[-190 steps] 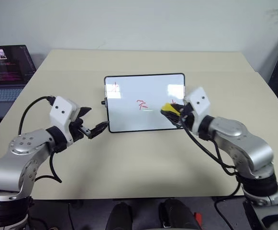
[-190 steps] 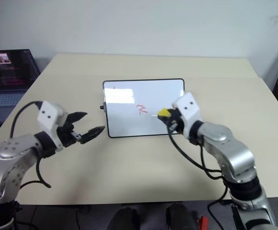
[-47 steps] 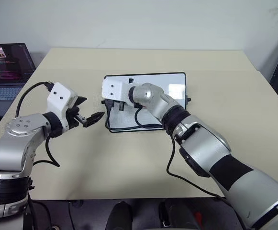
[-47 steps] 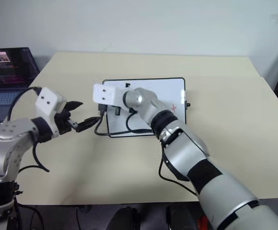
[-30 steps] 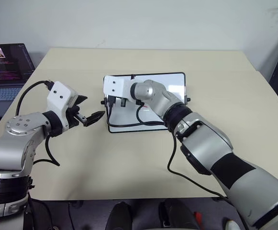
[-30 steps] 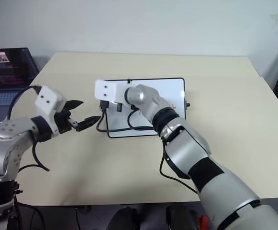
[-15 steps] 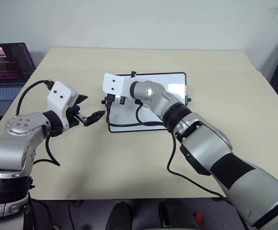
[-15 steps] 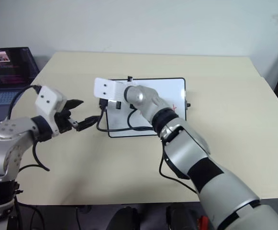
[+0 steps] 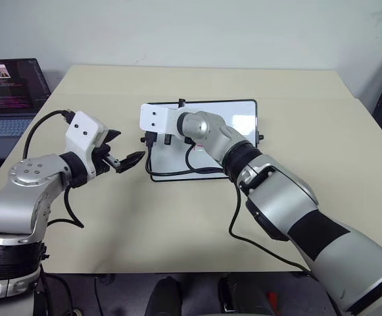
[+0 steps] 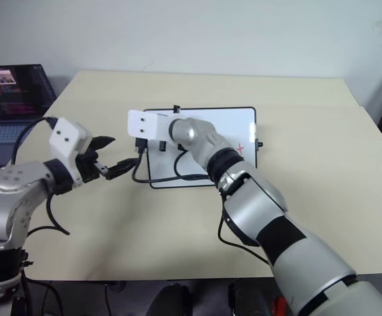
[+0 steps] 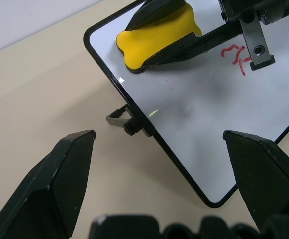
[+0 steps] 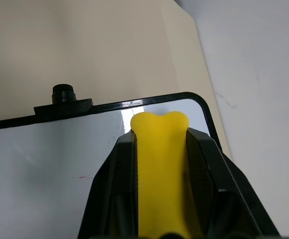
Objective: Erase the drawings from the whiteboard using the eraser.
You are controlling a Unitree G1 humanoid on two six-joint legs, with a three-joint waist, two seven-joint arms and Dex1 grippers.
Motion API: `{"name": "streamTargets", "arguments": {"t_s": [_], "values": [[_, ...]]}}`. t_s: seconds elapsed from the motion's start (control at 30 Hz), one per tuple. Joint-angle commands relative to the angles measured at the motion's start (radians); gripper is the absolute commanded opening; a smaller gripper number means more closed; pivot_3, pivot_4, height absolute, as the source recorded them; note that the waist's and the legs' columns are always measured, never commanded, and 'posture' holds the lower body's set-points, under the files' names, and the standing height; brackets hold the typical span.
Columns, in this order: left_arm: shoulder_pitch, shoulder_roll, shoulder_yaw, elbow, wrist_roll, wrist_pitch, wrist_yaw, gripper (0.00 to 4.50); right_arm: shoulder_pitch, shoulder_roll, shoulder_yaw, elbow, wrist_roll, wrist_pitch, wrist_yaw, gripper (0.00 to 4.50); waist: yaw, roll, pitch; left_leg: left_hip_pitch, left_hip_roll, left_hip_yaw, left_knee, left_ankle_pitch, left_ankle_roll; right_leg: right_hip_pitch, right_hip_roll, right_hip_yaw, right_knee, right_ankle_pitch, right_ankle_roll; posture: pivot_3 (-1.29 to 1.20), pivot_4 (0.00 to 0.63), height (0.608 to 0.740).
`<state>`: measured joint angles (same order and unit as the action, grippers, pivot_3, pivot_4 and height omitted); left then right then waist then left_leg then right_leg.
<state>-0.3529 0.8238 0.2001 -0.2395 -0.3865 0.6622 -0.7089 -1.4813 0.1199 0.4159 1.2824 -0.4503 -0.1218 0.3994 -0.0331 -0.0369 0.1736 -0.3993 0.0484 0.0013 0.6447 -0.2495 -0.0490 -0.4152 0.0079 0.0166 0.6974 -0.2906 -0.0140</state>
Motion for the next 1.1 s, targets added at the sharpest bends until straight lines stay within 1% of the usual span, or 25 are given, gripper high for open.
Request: {"name": "streamTargets", "arguments": {"t_s": [0.03,0.13,0.3,0.4,0.63,0.7,0.8,0.93,1.1], "values": [[-0.01,-0.005,0.001,-0.043,0.005,-0.025,0.008,4.5,-0.004,-0.005,-0.004,0.006,0.003,0.022,0.069,1.01,0.0,0.0,0.0,0.0,0.0,0.0,0.0,0.0,0.0,0.0,0.0,0.0,0.0,0.0,0.0,0.0,0.15,0.74],[-0.012,-0.01,-0.002,-0.043,0.005,-0.023,0.005,4.5,0.017,-0.013,0.011,0.001,-0.007,0.03,0.143,1.01,0.0,0.0,0.0,0.001,0.0,0.0,0.0,0.0,0.0,0.0,0.0,0.0,0.001,0.0,0.0,0.0,0.15,0.74],[-0.022,-0.017,-0.018,-0.036,0.005,-0.026,-0.002,4.5,-0.025,-0.034,-0.027,-0.008,0.0,0.014,-0.012,1.01,0.002,0.0,0.0,0.001,0.0,-0.001,0.001,0.0,0.0,0.001,0.0,-0.001,0.002,0.0,0.0,0.0,0.15,0.74],[-0.028,-0.016,-0.024,-0.033,0.002,-0.03,-0.012,4.5,-0.03,-0.047,-0.029,-0.001,0.004,0.018,-0.02,1.01,0.002,0.0,0.0,0.001,0.0,-0.001,0.001,0.0,0.0,0.001,0.0,-0.001,0.001,0.0,0.0,0.0,0.15,0.74],[-0.048,-0.015,-0.03,-0.011,0.006,-0.04,-0.015,4.5,0.03,-0.059,0.007,0.004,-0.012,0.047,0.157,1.01,0.001,0.0,0.0,0.002,0.0,-0.001,0.0,0.0,0.0,0.001,0.0,0.0,0.002,0.0,0.0,0.0,0.15,0.74],[-0.052,-0.017,-0.033,-0.009,0.007,-0.04,-0.016,4.5,0.038,-0.059,0.012,-0.005,-0.015,0.046,0.175,1.01,0.001,0.0,0.0,0.004,0.0,-0.001,0.0,0.0,0.0,0.004,0.0,0.0,0.001,0.0,0.0,0.0,0.15,0.74],[-0.053,-0.02,-0.034,-0.007,0.008,-0.041,-0.018,4.5,0.021,-0.052,0.002,-0.015,-0.012,0.031,0.108,1.01,0.001,0.0,0.0,0.007,0.0,-0.001,0.001,0.0,0.0,0.006,0.0,-0.001,0.002,0.0,0.0,0.0,0.15,0.74],[-0.052,-0.023,-0.035,-0.012,0.011,-0.04,-0.02,4.5,-0.018,-0.043,-0.025,-0.02,0.001,-0.017,-0.02,1.01,0.001,0.0,0.0,0.006,0.0,-0.001,0.001,0.0,0.0,0.006,0.0,-0.001,0.002,0.0,0.0,0.0,0.15,0.74],[-0.04,-0.018,-0.023,-0.024,0.009,-0.033,-0.019,4.5,-0.03,-0.011,-0.025,-0.009,0.008,-0.04,-0.027,1.01,0.0,0.0,0.0,0.004,0.0,-0.001,0.0,0.0,0.0,0.004,0.0,0.0,0.0,0.0,0.0,0.0,0.15,0.74]]}}
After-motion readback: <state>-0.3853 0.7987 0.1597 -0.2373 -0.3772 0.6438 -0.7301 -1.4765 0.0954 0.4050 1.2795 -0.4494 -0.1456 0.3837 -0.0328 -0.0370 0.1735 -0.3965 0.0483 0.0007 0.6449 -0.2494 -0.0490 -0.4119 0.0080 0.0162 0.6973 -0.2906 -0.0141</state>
